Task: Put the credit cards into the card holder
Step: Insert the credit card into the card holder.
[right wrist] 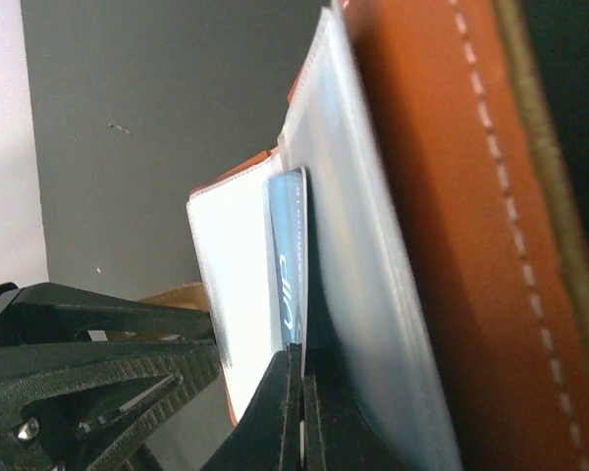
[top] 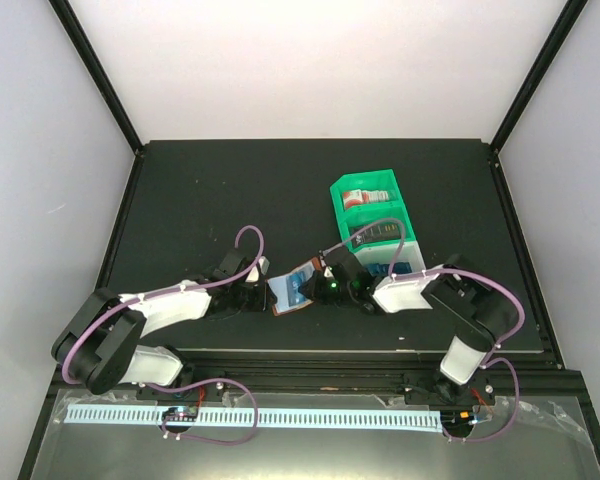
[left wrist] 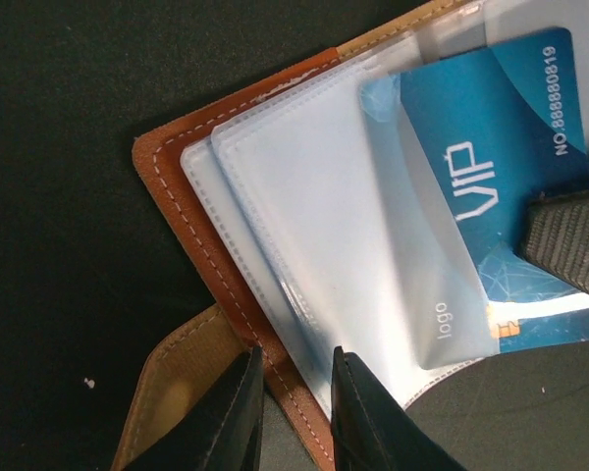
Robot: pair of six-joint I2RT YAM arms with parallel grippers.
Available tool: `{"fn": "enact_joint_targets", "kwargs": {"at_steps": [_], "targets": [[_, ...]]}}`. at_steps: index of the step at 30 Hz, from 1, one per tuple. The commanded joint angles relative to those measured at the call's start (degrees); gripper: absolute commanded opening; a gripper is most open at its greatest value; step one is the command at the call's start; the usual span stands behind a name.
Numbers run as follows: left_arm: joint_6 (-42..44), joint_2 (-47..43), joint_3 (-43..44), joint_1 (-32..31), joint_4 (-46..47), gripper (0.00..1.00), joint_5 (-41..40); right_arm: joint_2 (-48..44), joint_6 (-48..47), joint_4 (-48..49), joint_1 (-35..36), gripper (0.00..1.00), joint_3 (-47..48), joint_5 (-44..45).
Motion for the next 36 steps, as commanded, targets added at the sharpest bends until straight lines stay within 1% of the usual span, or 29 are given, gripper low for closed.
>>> {"fn": "enact_joint_targets", "kwargs": {"at_steps": [1,4,7,10,15,19,22,25,28,30,33,36], "targets": [[-0.46,1.68,0.00,-0.43,-0.64,0.21,-2.01,-2.47,-1.39,-11.52,0.72,0.01,-0.87,3.69],[-0.50,1.89,0.15,-0.51,-0.89,0.21,-2.59,-2.91,-1.41,-14.51,0.68,0.01,-0.47,4.51],[-0.52,2.01,0.25,-0.46,-0.96,0.21,-2.65,-2.62,-1.87,-14.61,0.65,0.01,-0.37,3.58],[-0.44,2.03,0.20,-0.47,-0.62,0.21,-1.98,-0.65,-4.06,-14.69,0.64,0.01,1.80,0.88],[-0.27,1.95,0.20,-0.44,0.05,0.22,-0.78,3.41,-6.16,-12.08,0.73,0.02,5.09,-3.96],[-0.23,2.01,0.28,-0.42,-0.12,0.23,-0.94,5.55,-7.78,-11.72,0.68,0.06,6.87,-5.85],[-0.27,1.83,0.29,-0.44,-0.39,0.25,-1.32,4.08,-9.21,-13.41,0.70,0.13,7.09,-4.44],[-0.32,1.55,0.28,-0.46,-0.65,0.25,-1.82,0.57,-10.78,-16.46,0.72,0.26,7.10,-0.47],[-0.49,1.11,0.29,-0.43,-0.67,0.27,-2.03,-2.55,-12.79,-22.54,0.76,0.42,8.41,3.12],[-0.59,0.94,0.37,-0.48,-0.68,0.29,-1.96,-3.48,-13.64,-26.62,0.94,0.48,10.05,4.39],[-0.76,1.02,0.37,-0.50,-0.26,0.30,-1.81,-3.55,-14.06,-30.49,1.66,0.52,12.24,7.42],[-0.76,1.78,0.62,-0.45,0.17,0.30,-1.39,-1.41,-14.63,-32.31,1.87,0.52,14.04,8.45]]}}
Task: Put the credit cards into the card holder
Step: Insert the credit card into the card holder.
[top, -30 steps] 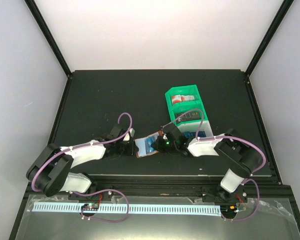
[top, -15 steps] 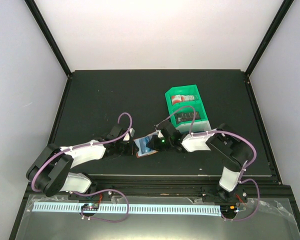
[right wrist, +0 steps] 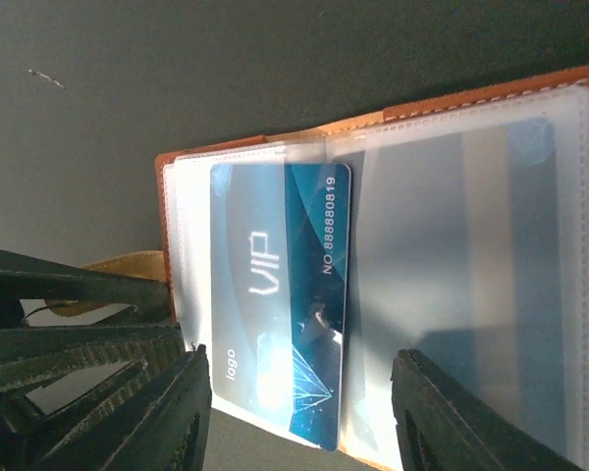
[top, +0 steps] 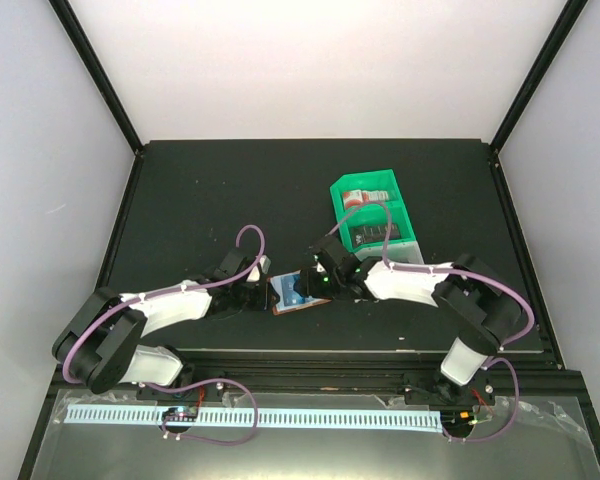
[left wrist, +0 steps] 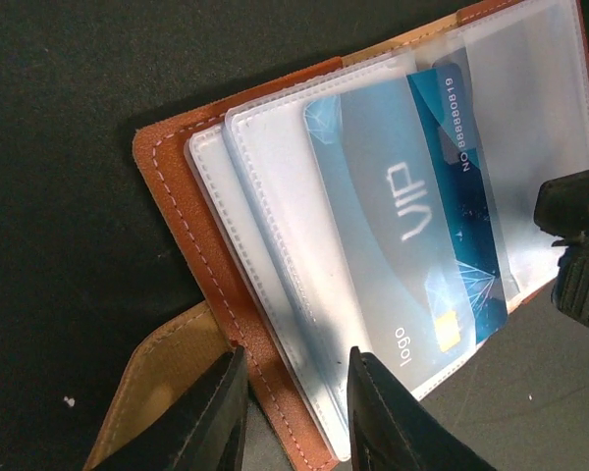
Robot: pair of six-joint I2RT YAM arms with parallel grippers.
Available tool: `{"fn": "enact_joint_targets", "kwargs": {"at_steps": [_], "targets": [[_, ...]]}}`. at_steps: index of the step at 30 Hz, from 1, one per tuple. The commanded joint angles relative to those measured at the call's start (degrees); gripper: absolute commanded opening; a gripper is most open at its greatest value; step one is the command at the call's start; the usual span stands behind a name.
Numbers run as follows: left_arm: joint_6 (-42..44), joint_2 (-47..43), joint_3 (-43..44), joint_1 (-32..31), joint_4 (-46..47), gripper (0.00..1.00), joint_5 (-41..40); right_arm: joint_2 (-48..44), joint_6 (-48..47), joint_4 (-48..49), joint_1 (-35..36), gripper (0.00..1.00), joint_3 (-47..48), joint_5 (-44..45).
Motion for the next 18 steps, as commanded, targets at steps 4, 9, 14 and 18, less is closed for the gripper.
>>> {"fn": "enact_joint_targets", "kwargs": {"at_steps": [4,9,14,18], "targets": [[-0.23,2.13,0.63,-0.20,-1.09,0.30,-0.65,3.40,-2.89,-4.35,1.25,0.49,3.49,2.08],[0.04,2.59,0.70,-0.20,-0.91,0.31,-0.48,5.61,-4.85,-2.04,1.85,0.44,5.19,-1.96],[0.05,2.34,0.53,-0.18,-0.57,0.32,-0.28,3.89,-6.57,4.02,1.90,0.43,4.01,-6.25],[0.38,2.32,0.61,-0.15,-0.01,0.32,0.49,4.08,-8.76,0.88,1.85,0.43,6.08,-4.63]]}}
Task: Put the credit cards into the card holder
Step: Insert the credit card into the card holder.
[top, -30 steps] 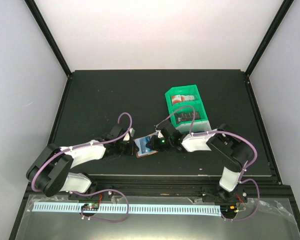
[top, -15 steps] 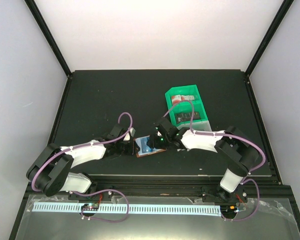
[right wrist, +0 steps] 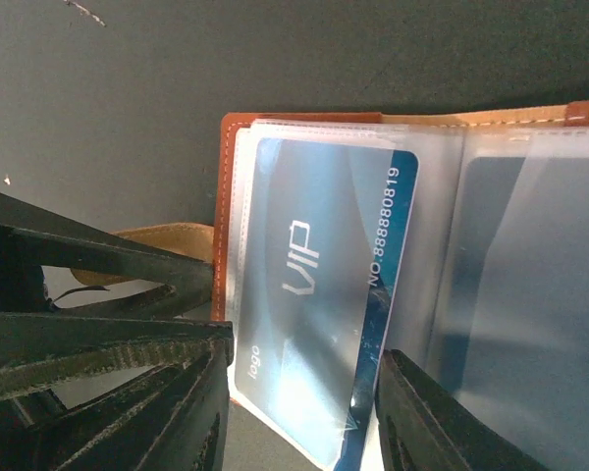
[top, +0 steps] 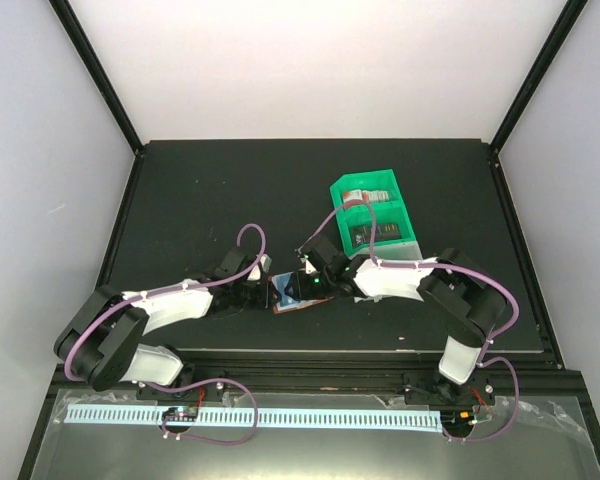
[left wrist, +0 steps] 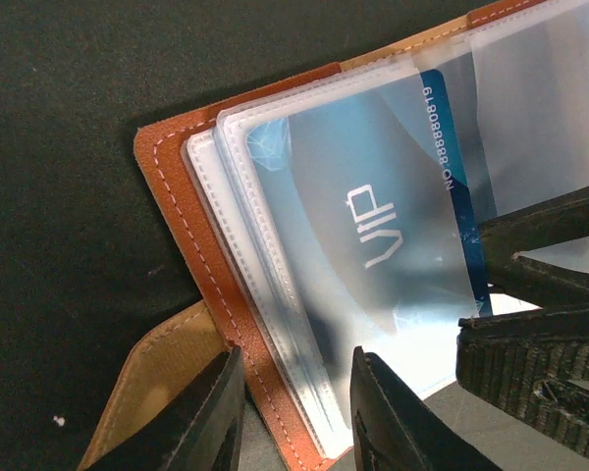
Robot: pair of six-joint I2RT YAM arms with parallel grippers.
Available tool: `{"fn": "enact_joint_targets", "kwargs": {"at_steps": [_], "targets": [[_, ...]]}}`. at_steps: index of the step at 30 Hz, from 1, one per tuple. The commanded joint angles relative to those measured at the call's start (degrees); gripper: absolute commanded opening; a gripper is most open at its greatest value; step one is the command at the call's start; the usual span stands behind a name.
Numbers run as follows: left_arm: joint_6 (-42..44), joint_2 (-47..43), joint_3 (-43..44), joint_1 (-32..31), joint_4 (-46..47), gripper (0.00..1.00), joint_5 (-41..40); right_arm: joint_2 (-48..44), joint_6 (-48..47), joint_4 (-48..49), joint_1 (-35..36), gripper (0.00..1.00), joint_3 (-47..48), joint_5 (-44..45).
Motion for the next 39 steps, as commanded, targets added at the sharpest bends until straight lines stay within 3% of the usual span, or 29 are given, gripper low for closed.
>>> {"fn": "enact_joint_targets", "kwargs": {"at_steps": [1,9,15,19,27,33,39], "targets": [[0.52,1.43,0.29,-0.17,-0.80,0.33,0.57,-0.73,-3.64,-0.08,0.34,0.43,2.19,-0.40],[0.99,0.57,-0.33,-0.14,-0.12,0.34,-0.28,3.89,-3.83,-9.63,0.29,0.44,7.27,9.92],[1.10,1.48,-0.04,-0.18,0.45,0.34,-0.46,5.78,-4.52,-7.52,0.44,0.42,7.98,7.92],[1.24,0.78,0.07,-0.20,0.85,0.34,-0.36,1.90,-4.65,-4.25,0.42,0.41,5.62,4.85],[1.53,-3.62,2.24,-0.15,-3.18,0.40,-1.24,-9.08,-6.24,-20.12,-0.87,0.44,9.80,22.61],[4.44,-10.78,5.91,-0.08,-8.49,0.54,-4.05,-14.70,-12.14,-29.13,-8.31,0.54,14.86,30.22],[7.37,-15.51,8.25,1.34,-8.66,0.67,-7.80,-12.07,-19.48,-33.20,-19.51,0.61,18.06,30.16]]}}
